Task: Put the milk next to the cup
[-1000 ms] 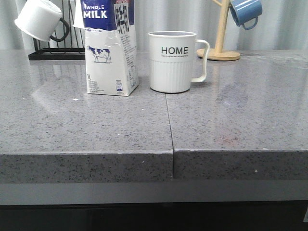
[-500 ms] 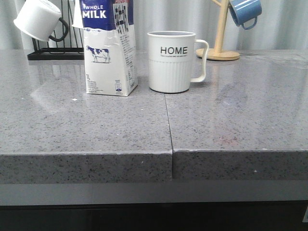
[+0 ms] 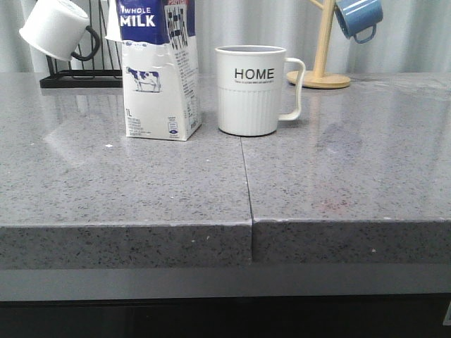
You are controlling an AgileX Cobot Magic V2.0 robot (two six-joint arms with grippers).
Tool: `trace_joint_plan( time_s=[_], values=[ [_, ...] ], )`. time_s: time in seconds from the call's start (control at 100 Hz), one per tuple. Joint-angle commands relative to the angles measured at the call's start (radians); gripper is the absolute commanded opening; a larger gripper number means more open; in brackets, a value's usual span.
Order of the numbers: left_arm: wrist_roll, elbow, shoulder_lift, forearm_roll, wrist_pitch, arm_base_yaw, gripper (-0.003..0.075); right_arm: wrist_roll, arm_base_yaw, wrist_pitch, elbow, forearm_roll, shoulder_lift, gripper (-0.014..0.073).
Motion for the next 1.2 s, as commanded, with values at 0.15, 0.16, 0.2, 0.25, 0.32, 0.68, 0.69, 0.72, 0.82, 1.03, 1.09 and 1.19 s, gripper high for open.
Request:
trace_joint_plan(
  time_s=[0.15, 0.16, 0.2, 0.25, 0.32, 0.68, 0.69, 0.72, 0.82, 1.03, 1.09, 1.19],
  values=[
    [-0.007, -0.023, 0.007, 0.0, -0.089, 0.002, -0.002, -0.003, -0.004, -0.085, -0.025, -0.009, 0.009, -0.0068],
    [-0.007, -0.02, 0.007, 0.002, -0.095, 0.002, -0.0021, -0.003, -0.004, -0.085, -0.025, -0.009, 0.009, -0.0068],
    [-0.007, -0.019, 0.007, 0.012, -0.102, 0.004, -0.0021, -0.003, -0.004, -0.085, -0.025, -0.009, 0.009, -0.0068],
    [-0.007, -0.018, 0.005, 0.041, -0.107, 0.004, -0.0021, -0.003, -0.004, -0.085, -0.025, -0.009, 0.009, -0.0068],
    [-0.009, -0.011, -0.011, 0.111, -0.105, 0.004, -0.0021, -0.003, -0.004, -0.085, -0.025, -0.009, 0.009, -0.0068],
    [-0.071, 0.2, -0.25, 0.192, -0.105, 0.004, -0.0021, -0.003, -0.004, -0.085, -0.025, -0.009, 0.009, -0.0068],
    [-0.071, 0.209, -0.26, 0.194, -0.105, 0.004, -0.0021, -0.003, -0.004, -0.085, -0.025, -0.009, 0.009, -0.0068],
    [-0.077, 0.228, -0.278, 0.194, -0.105, 0.004, -0.002, -0.003, -0.004, -0.085, -0.025, -0.009, 0.009, -0.0068],
    [-0.079, 0.282, -0.331, 0.194, -0.109, 0.004, -0.0021, -0.003, -0.004, -0.085, -0.025, -0.009, 0.009, -0.0068],
    [-0.079, 0.355, -0.344, 0.199, -0.166, 0.004, -0.0021, -0.003, -0.004, -0.085, -0.025, -0.009, 0.009, -0.0068],
    [-0.079, 0.37, -0.344, 0.203, -0.187, 0.004, -0.0021, -0.003, -0.004, -0.085, -0.025, -0.009, 0.009, -0.0068],
    [-0.079, 0.381, -0.344, 0.204, -0.199, 0.004, -0.0021, -0.003, -0.004, -0.085, -0.025, -0.009, 0.009, -0.0068]
  ],
)
